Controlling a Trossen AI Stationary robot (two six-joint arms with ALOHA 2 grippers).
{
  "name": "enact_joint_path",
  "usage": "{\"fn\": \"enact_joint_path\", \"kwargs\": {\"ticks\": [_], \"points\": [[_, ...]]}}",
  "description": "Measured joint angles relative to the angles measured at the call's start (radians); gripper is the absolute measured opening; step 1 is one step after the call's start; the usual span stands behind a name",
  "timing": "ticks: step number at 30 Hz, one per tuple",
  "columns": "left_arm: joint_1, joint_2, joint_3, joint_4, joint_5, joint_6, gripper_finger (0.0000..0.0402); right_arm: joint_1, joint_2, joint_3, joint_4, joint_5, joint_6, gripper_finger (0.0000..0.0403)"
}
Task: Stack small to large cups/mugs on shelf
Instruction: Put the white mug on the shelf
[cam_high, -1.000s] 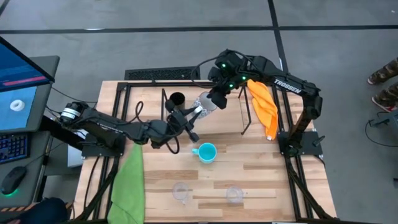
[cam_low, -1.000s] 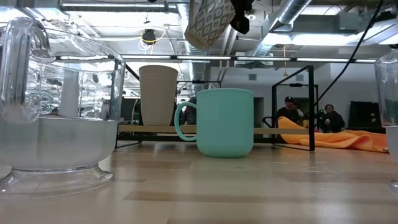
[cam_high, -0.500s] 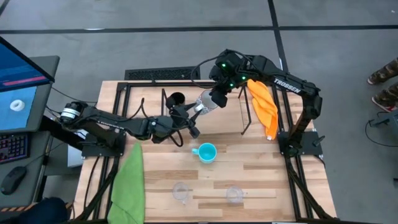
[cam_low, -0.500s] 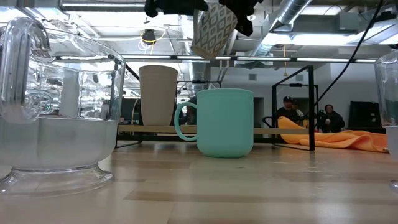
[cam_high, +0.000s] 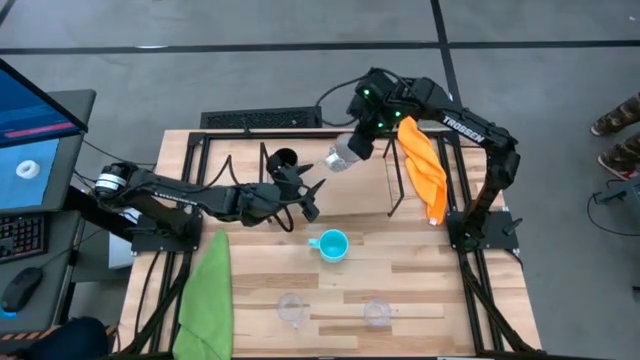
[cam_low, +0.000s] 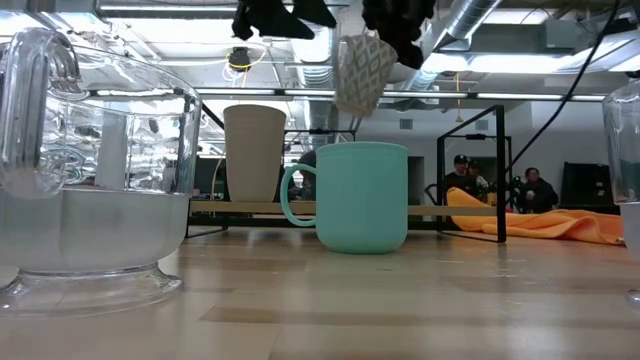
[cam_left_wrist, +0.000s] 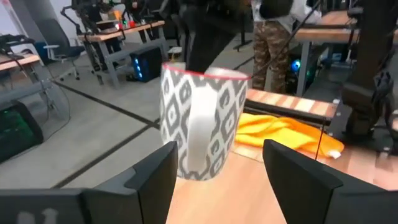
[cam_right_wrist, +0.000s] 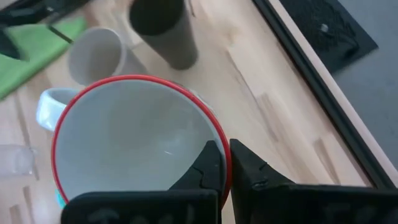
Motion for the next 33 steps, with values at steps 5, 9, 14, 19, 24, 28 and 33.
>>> {"fn": "enact_joint_path", "kwargs": {"ticks": [5, 9, 14, 19, 24, 28, 33], "points": [[-0.030, -0.072, 0.000, -0.042, -0.002, -0.007, 0.0229, -0.056, 0.000, 0.000, -0.032, 0.064, -0.007, 0.0021], [-0.073, -0.163, 0.000, -0.083, -0.005, -0.010, 0.0229, -0.079, 0.035, 0.001, -0.009, 0.117, 0.052, 0.0021], [-0.136, -0.281, 0.000, -0.093, -0.052, -0.009, 0.0229, -0.058, 0.126, 0.001, 0.014, 0.187, 0.125, 0.0021], [-0.192, -0.377, 0.000, -0.102, -0.087, -0.004, 0.0229, 0.001, 0.229, 0.000, 0.060, 0.208, 0.165, 0.0021], [-0.230, -0.439, 0.000, -0.125, -0.091, -0.005, 0.0229, 0.034, 0.303, 0.000, 0.087, 0.205, 0.194, 0.0021], [-0.256, -0.455, 0.000, -0.140, -0.122, -0.005, 0.0229, 0.035, 0.312, 0.000, 0.097, 0.205, 0.210, 0.0021], [-0.272, -0.459, 0.000, -0.139, -0.136, 0.003, 0.0229, 0.035, 0.312, 0.001, 0.141, 0.205, 0.253, 0.0021]]}}
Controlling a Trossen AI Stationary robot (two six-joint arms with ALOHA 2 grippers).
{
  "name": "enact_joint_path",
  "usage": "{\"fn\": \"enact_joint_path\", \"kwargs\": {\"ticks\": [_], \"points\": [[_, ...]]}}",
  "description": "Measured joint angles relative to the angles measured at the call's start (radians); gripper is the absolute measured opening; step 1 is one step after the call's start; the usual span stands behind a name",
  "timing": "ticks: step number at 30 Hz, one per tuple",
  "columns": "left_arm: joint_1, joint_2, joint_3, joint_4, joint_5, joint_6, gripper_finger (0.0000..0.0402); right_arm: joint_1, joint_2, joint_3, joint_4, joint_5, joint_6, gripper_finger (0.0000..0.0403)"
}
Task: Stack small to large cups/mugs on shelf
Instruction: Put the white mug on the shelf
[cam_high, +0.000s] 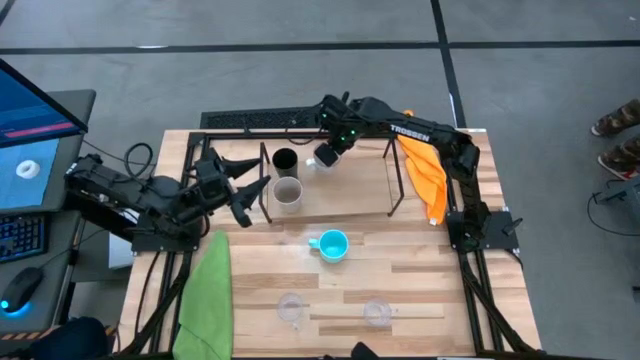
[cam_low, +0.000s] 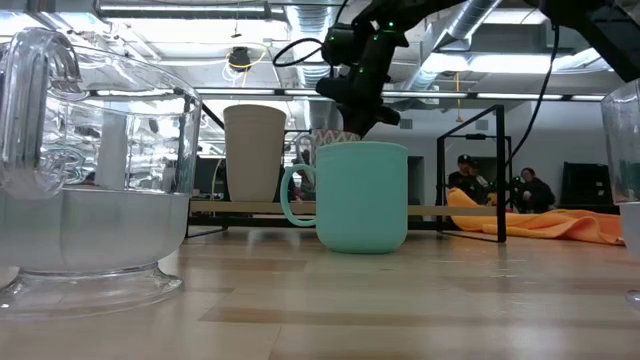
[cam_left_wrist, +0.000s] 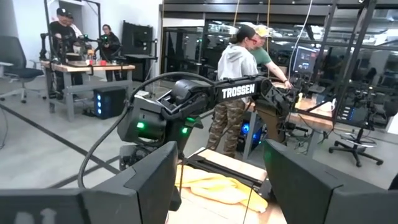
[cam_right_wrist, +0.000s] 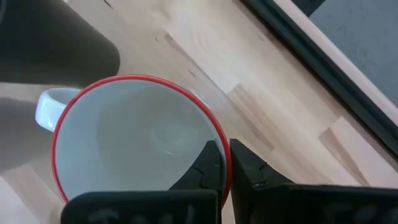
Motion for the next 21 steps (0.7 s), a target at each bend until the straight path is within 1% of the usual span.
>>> {"fn": "enact_joint_path", "kwargs": {"ticks": [10, 21], "points": [[0.000, 0.000, 0.000, 0.001, 0.000, -0.009, 0.0229, 0.020, 0.051, 0.004, 0.000, -0.003, 0.076, 0.0021], [0.000, 0.000, 0.000, 0.002, 0.000, -0.010, 0.0229, 0.015, 0.052, 0.003, -0.002, -0.006, 0.105, 0.0025]]}}
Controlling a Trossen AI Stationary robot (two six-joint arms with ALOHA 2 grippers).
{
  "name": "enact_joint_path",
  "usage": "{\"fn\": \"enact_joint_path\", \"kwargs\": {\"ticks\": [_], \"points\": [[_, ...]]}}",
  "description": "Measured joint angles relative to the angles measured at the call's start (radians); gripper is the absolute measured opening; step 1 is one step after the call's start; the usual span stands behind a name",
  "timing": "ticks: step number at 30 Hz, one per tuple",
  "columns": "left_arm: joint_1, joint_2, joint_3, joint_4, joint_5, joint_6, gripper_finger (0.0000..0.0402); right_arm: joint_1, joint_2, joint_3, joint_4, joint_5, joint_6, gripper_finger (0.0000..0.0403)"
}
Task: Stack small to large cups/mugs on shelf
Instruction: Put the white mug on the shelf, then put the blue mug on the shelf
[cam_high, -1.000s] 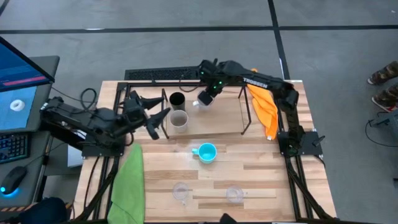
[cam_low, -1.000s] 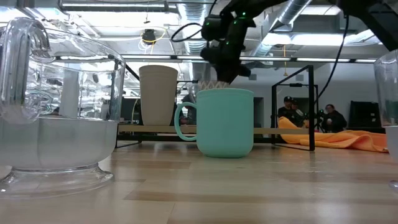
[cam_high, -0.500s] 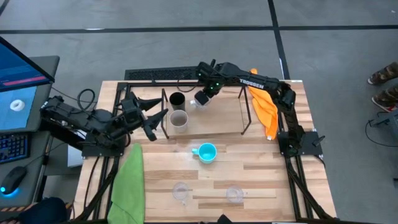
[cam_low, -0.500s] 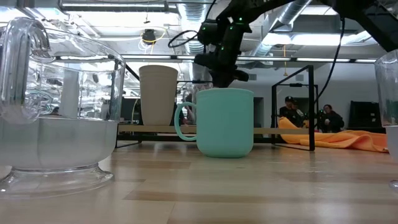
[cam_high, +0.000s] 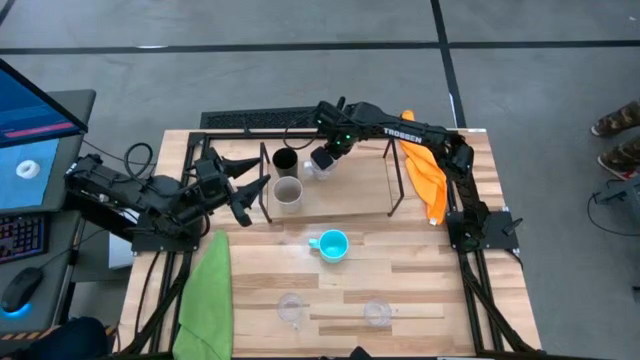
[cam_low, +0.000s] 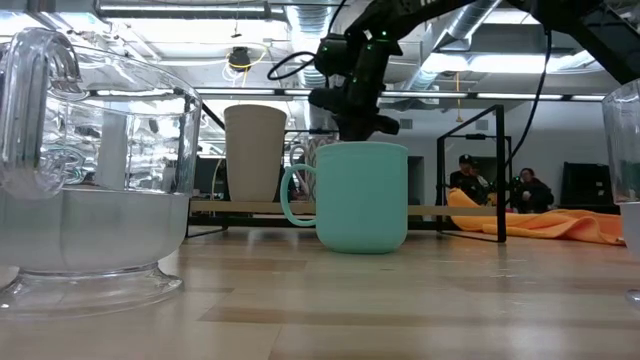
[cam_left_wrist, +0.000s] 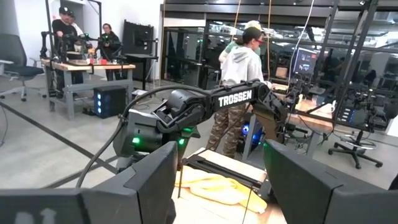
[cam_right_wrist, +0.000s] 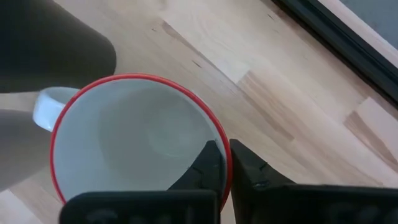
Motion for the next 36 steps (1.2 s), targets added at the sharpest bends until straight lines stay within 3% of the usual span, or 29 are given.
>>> {"fn": "enact_joint_path", "kwargs": {"ticks": [6, 18, 28, 36], "points": [[0.000, 0.000, 0.000, 0.000, 0.000, 0.000, 0.0229, 0.000, 0.004, -0.002, -0.001, 0.006, 0.035, 0.0077], [0.000, 0.000, 0.000, 0.000, 0.000, 0.000, 0.0229, 0.013, 0.004, -0.003, -0.020, -0.007, 0.034, 0.0119], [0.000, 0.000, 0.000, 0.000, 0.000, 0.000, 0.0229, 0.013, -0.005, -0.004, -0.030, -0.054, 0.025, 0.0196], [0.000, 0.001, 0.000, 0.000, 0.000, 0.001, 0.0229, 0.011, -0.086, 0.034, -0.048, -0.059, 0.001, 0.0197]]}}
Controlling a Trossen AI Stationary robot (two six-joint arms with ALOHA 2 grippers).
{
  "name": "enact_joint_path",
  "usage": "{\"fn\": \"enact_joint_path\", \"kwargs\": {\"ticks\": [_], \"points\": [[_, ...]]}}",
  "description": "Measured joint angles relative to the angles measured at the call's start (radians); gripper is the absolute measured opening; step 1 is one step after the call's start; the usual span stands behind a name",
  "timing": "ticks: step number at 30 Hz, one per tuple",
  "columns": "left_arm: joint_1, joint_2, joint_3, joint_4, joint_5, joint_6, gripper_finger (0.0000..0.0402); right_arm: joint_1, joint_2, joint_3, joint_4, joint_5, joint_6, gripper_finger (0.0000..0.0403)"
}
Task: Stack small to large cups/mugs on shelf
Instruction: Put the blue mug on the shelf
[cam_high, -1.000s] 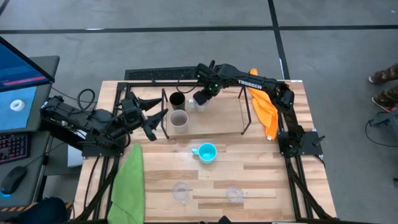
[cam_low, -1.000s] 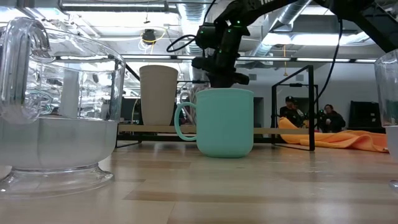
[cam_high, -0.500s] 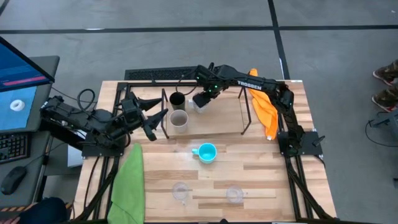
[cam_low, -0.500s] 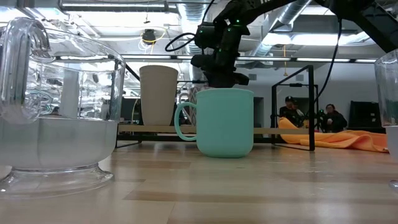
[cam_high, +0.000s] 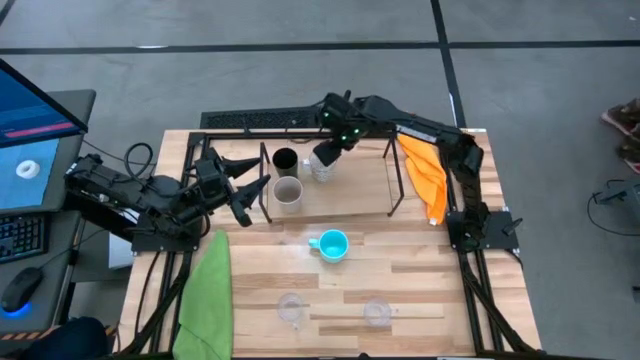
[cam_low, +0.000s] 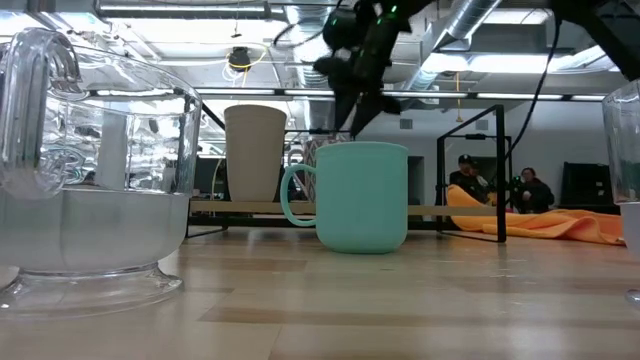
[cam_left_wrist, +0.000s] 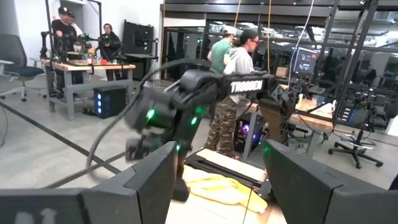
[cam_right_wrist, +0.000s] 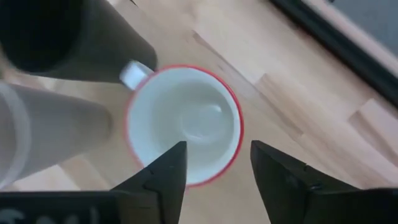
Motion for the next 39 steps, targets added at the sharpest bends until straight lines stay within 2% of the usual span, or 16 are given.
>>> {"fn": "enact_joint_path", "kwargs": {"ticks": [4, 11, 15, 20, 27, 31, 35, 39], "points": [[0.000, 0.000, 0.000, -0.006, 0.002, 0.000, 0.0229, 0.000, -0.074, 0.005, -0.019, 0.000, -0.025, 0.0190], [-0.034, 0.000, 0.000, -0.010, 0.009, 0.000, 0.0229, 0.022, -0.284, 0.007, -0.143, 0.001, -0.044, 0.0180], [-0.074, 0.000, 0.000, -0.012, 0.010, -0.026, 0.0229, 0.111, -0.379, 0.007, -0.240, 0.000, -0.044, 0.0181], [-0.128, 0.000, 0.000, -0.016, 0.067, -0.108, 0.0229, 0.296, -0.463, -0.038, -0.291, 0.018, 0.029, 0.0184], [-0.206, 0.002, 0.000, -0.049, 0.123, -0.249, 0.0229, 0.569, -0.483, -0.187, -0.255, 0.128, 0.246, 0.0201], [-0.255, 0.002, 0.000, -0.105, 0.124, -0.348, 0.0229, 0.683, -0.470, -0.293, -0.162, 0.186, 0.375, 0.0215], [-0.304, 0.010, 0.000, -0.209, 0.155, -0.469, 0.0229, 0.754, -0.452, -0.392, -0.048, 0.195, 0.498, 0.0222], [-0.347, 0.059, 0.000, -0.331, 0.163, -0.601, 0.0229, 0.774, -0.425, -0.477, 0.074, 0.195, 0.599, 0.0220]]}}
